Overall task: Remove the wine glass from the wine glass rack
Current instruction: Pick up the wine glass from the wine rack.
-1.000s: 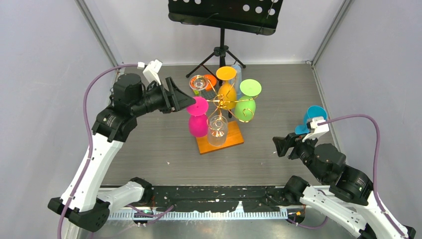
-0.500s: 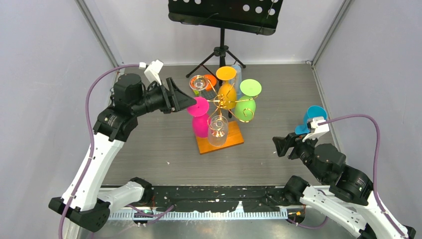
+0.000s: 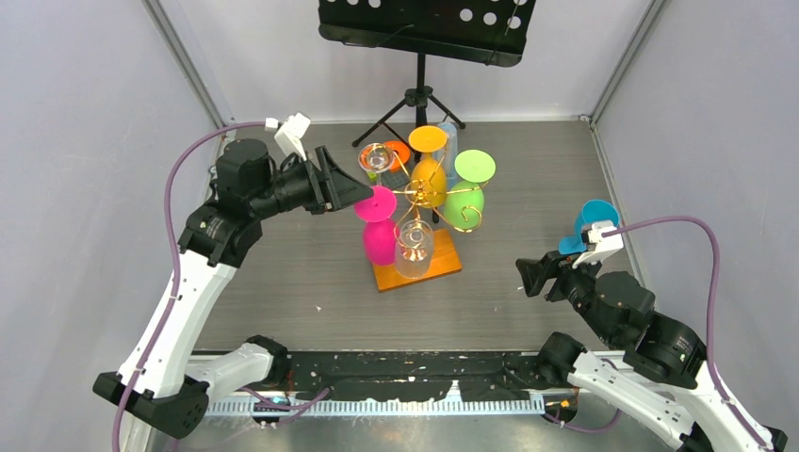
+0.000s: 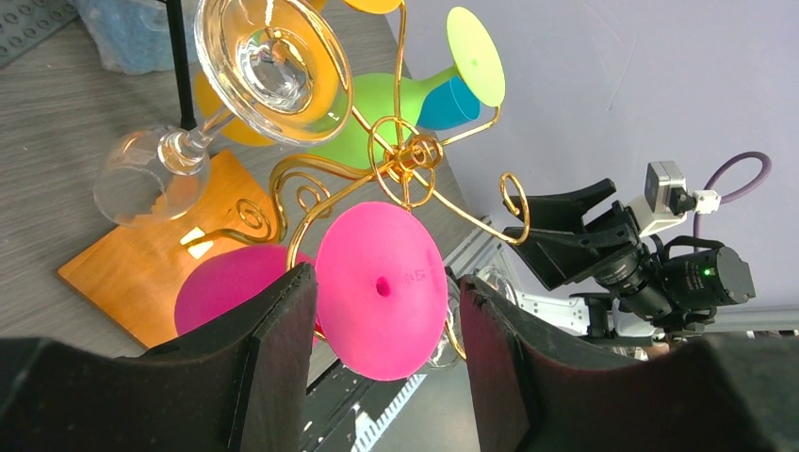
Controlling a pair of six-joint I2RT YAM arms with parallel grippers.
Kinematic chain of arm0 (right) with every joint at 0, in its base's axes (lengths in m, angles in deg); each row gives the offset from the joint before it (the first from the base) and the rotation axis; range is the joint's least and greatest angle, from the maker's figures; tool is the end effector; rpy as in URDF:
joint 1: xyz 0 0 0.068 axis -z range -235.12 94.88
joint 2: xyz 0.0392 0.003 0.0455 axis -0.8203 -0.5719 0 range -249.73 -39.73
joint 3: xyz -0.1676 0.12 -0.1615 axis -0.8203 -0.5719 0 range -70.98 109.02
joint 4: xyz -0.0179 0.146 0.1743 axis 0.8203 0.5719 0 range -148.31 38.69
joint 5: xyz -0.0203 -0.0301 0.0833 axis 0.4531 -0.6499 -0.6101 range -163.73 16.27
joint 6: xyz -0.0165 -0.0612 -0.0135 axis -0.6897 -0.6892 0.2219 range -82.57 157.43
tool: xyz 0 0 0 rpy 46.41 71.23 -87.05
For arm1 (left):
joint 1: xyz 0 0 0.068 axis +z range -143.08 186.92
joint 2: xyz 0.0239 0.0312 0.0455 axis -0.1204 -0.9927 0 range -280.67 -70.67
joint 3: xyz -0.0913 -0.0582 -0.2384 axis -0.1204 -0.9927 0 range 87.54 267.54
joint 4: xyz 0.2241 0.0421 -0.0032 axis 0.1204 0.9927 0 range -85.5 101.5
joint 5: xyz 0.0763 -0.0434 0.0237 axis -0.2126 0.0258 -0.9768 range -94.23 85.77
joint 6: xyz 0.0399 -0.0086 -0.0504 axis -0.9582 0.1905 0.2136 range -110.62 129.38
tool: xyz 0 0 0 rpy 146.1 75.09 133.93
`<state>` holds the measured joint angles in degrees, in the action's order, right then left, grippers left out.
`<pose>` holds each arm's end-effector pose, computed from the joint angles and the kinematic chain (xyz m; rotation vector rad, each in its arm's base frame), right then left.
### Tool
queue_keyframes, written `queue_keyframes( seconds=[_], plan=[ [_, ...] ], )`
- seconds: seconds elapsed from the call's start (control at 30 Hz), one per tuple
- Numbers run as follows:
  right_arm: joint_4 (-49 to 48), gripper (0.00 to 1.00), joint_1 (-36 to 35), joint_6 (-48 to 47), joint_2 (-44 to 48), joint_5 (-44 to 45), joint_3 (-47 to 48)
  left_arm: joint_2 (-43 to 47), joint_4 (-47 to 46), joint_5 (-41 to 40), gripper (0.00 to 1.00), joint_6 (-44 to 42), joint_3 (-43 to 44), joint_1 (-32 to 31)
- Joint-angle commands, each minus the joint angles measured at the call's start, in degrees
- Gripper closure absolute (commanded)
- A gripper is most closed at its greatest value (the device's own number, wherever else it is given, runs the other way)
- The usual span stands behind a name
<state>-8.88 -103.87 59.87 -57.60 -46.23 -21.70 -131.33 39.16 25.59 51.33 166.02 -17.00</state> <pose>0.0437 0.0144 0.3143 -0.1004 1.8663 0.4116 0.1631 -0.0999 0.4206 0.0765 2.0268 -1.2478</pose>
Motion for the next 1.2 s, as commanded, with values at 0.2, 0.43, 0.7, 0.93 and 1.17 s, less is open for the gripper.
queue_keyframes(
  seconds=[0.2, 0.43, 0.7, 0.93, 1.17],
  plan=[
    [-1.1, 0.28, -0.1, 0.0, 0.2, 0.1, 0.8, -2.0, 3.0, 2.1, 0.46, -0.8, 2.1, -0.2],
    [-1.4, 0.28, 0.0, -0.2, -0.4, 0.3, 0.8, -3.2, 7.0, 1.3, 0.47, -1.1, 4.5, -0.2],
    [-2.5, 0.28, 0.0, -0.2, -1.1, -0.5, 0.7, -2.7, 6.6, 1.7, 0.45, -0.6, 5.0, 0.0],
    [-2.9, 0.28, 0.0, -0.5, -2.4, -0.7, 1.2, -2.1, 8.8, 0.6, 0.37, -1.4, 7.3, 1.2],
    [-3.3, 0.28, 0.0, -0.1, -2.4, -1.0, 0.6, -0.5, 10.5, -0.1, 0.34, -1.5, 7.5, 2.4]
  ],
)
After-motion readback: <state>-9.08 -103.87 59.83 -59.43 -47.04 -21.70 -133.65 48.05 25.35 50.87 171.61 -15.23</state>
